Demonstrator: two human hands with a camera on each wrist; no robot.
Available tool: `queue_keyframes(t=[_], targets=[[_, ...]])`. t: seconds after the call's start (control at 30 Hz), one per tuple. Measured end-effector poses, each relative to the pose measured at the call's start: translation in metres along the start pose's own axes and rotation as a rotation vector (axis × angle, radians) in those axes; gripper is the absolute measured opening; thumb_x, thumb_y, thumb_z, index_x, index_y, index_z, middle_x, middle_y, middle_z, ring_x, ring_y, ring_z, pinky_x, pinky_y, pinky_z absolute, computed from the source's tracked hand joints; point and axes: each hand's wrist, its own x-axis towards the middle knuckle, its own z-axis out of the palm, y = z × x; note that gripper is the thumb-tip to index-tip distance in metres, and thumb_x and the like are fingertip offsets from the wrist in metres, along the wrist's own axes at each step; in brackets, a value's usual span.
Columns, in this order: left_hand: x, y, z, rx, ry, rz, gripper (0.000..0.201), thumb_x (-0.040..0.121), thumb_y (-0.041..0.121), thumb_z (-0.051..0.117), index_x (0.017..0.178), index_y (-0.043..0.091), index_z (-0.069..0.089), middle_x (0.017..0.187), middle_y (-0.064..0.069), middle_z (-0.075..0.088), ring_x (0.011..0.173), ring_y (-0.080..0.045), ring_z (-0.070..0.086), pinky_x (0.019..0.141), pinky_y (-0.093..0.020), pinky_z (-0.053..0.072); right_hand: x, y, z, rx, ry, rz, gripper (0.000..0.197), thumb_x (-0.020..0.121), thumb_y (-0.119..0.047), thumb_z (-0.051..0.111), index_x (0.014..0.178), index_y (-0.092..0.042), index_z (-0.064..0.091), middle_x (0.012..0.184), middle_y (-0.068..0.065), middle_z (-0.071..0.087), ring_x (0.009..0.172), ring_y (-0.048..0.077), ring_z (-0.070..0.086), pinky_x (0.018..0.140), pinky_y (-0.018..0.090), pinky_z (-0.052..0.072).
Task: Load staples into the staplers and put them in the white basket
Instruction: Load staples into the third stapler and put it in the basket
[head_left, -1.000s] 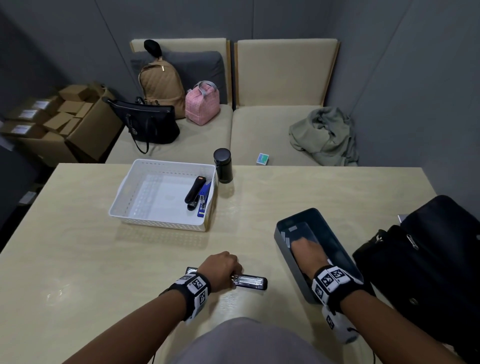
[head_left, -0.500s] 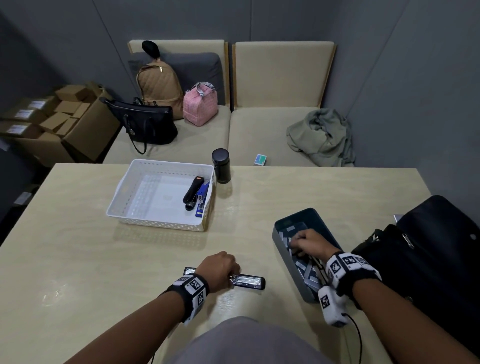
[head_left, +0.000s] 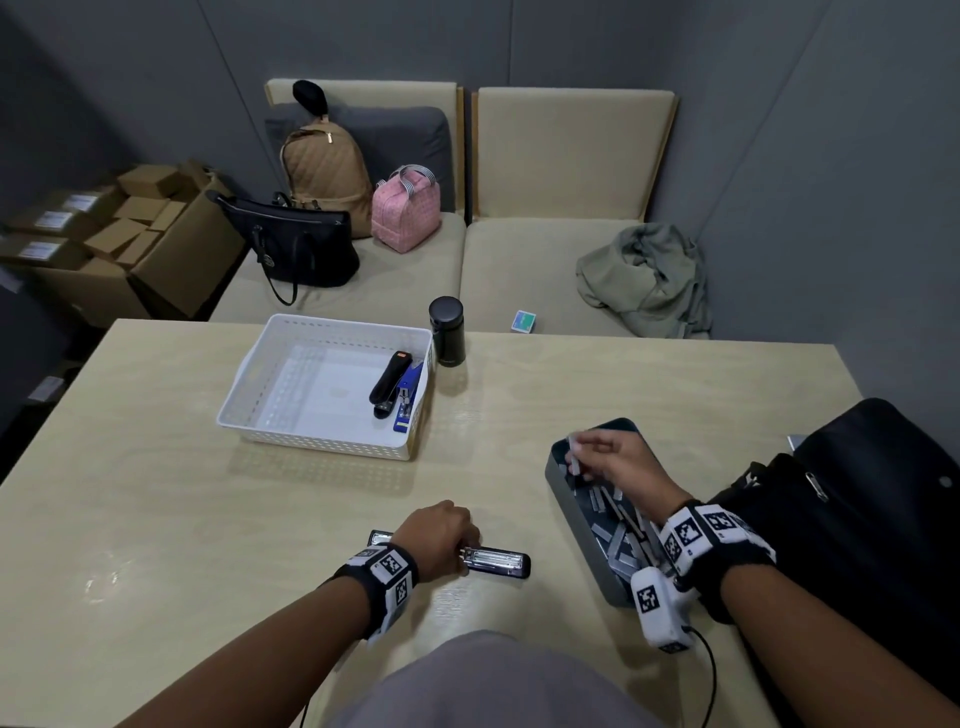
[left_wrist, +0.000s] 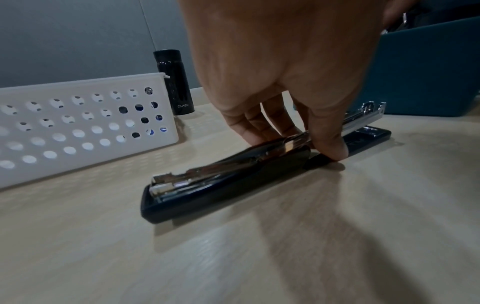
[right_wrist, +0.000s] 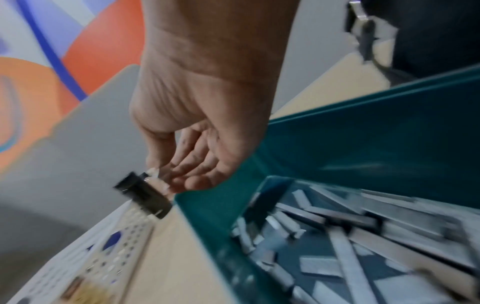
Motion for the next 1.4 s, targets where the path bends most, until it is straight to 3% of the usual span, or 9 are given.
queue_keyframes(t=[0.1, 0.23, 0.4, 0.5, 0.6, 0.73, 0.9, 1.1, 1.4], targets=[[-0.001, -0.001, 0.001, -0.011, 0.001, -0.004, 0.028, 0.074, 0.027, 0.073, 0.102, 0.029, 0.072, 0.102, 0.002, 0.066, 0.102, -0.022, 0.057, 0.072, -0.035, 0.047, -0.003, -0.025, 0.03, -0.267, 0.064, -0.227, 0.021, 0.084, -0.015, 0.073, 0.104, -0.01, 0.072, 0.087, 0.005, 0.074, 0.076, 0.013, 0.068, 0.076, 0.022, 0.055], [-0.001, 0.0, -0.001, -0.036, 0.003, -0.009, 0.024, 0.072, 0.028, 0.074, 0.097, 0.028, 0.073, 0.099, 0.002, 0.067, 0.1, -0.022, 0.057, 0.073, -0.036, 0.05, -0.015, -0.031, 0.076, -0.631, -0.159, -0.44, 0.017, 0.085, -0.023, 0.07, 0.101, -0.018, 0.073, 0.085, -0.003, 0.07, 0.074, 0.008, 0.063, 0.071, 0.019, 0.051], [-0.004, -0.002, 0.002, -0.183, 0.0, -0.097, 0.027, 0.068, 0.029, 0.081, 0.093, 0.022, 0.076, 0.097, -0.005, 0.07, 0.098, -0.025, 0.057, 0.078, -0.038, 0.05, -0.027, 0.011, 0.103, -1.171, -0.41, -0.445, 0.021, 0.088, -0.03, 0.056, 0.074, -0.014, 0.06, 0.079, 0.0, 0.057, 0.071, 0.02, 0.053, 0.061, 0.033, 0.041], [-0.006, -0.005, 0.002, -0.329, 0.001, -0.14, 0.03, 0.063, 0.026, 0.085, 0.092, 0.022, 0.078, 0.09, -0.005, 0.075, 0.085, -0.021, 0.059, 0.076, -0.036, 0.051, -0.037, 0.035, 0.108, -1.325, -0.422, -0.411, 0.019, 0.088, -0.026, 0.052, 0.08, -0.014, 0.066, 0.085, 0.006, 0.057, 0.072, 0.027, 0.055, 0.059, 0.033, 0.034], [-0.007, -0.006, 0.001, -0.375, -0.002, -0.148, 0.031, 0.062, 0.025, 0.085, 0.093, 0.025, 0.079, 0.084, -0.003, 0.077, 0.081, -0.021, 0.065, 0.072, -0.034, 0.053, -0.041, 0.044, 0.109, -1.354, -0.367, -0.396, 0.024, 0.088, -0.025, 0.048, 0.086, -0.016, 0.07, 0.087, 0.007, 0.06, 0.068, 0.024, 0.049, 0.059, 0.031, 0.031], [-0.007, -0.005, 0.0, -0.366, -0.021, -0.166, 0.032, 0.062, 0.024, 0.085, 0.094, 0.026, 0.079, 0.087, -0.004, 0.077, 0.084, -0.021, 0.066, 0.073, -0.034, 0.054, -0.041, 0.044, 0.114, -1.419, -0.382, -0.432, 0.024, 0.086, -0.028, 0.051, 0.089, -0.015, 0.071, 0.088, 0.007, 0.061, 0.077, 0.03, 0.059, 0.06, 0.033, 0.032], [-0.007, -0.005, 0.001, -0.378, -0.032, -0.182, 0.029, 0.062, 0.025, 0.083, 0.091, 0.026, 0.079, 0.08, -0.004, 0.076, 0.071, -0.014, 0.055, 0.071, -0.035, 0.055, -0.045, 0.045, 0.123, -1.473, -0.358, -0.457, 0.025, 0.087, -0.021, 0.05, 0.094, -0.011, 0.071, 0.089, 0.01, 0.062, 0.079, 0.034, 0.059, 0.063, 0.033, 0.029], [-0.005, -0.006, 0.003, -0.367, -0.031, -0.184, 0.031, 0.061, 0.024, 0.084, 0.093, 0.025, 0.079, 0.084, -0.004, 0.076, 0.083, -0.022, 0.065, 0.068, -0.032, 0.051, -0.047, 0.046, 0.128, -1.489, -0.334, -0.442, 0.026, 0.089, -0.018, 0.049, 0.097, -0.007, 0.07, 0.092, 0.012, 0.062, 0.081, 0.034, 0.059, 0.065, 0.035, 0.032], [-0.002, -0.007, 0.005, -0.372, -0.043, -0.194, 0.033, 0.062, 0.025, 0.085, 0.094, 0.025, 0.078, 0.087, -0.003, 0.077, 0.084, -0.022, 0.067, 0.066, -0.028, 0.048, -0.046, 0.046, 0.122, -1.422, -0.312, -0.392, 0.028, 0.09, -0.021, 0.047, 0.092, -0.01, 0.072, 0.081, 0.006, 0.052, 0.067, 0.024, 0.046, 0.061, 0.033, 0.035]])
